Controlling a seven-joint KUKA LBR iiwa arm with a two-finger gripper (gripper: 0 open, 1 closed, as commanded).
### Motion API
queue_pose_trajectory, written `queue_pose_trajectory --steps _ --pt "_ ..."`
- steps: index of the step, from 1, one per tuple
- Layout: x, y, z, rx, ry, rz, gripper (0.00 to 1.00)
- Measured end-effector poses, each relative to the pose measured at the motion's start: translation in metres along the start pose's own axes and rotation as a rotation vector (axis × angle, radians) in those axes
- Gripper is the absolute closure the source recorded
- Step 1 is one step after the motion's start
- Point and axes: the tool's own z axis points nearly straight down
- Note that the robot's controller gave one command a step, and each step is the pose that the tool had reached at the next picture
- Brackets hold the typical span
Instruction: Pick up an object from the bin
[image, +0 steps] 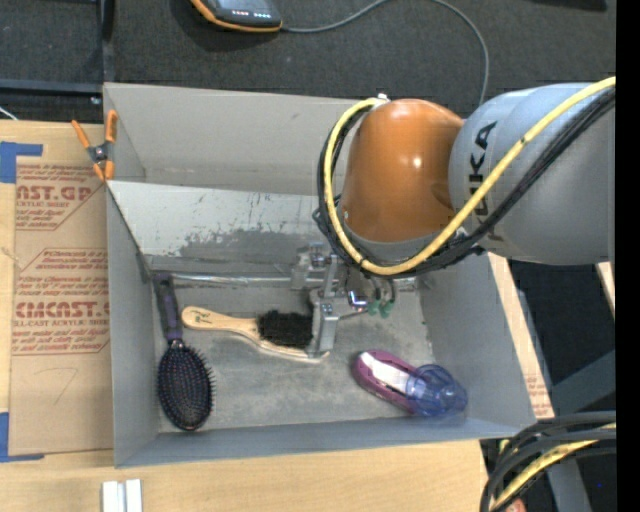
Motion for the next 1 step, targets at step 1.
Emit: queue_pose_trajectory --steps 1 --pt "-0.0017 -0.0006 -0.0042 -0.001 -0.008 0.001 0.0"
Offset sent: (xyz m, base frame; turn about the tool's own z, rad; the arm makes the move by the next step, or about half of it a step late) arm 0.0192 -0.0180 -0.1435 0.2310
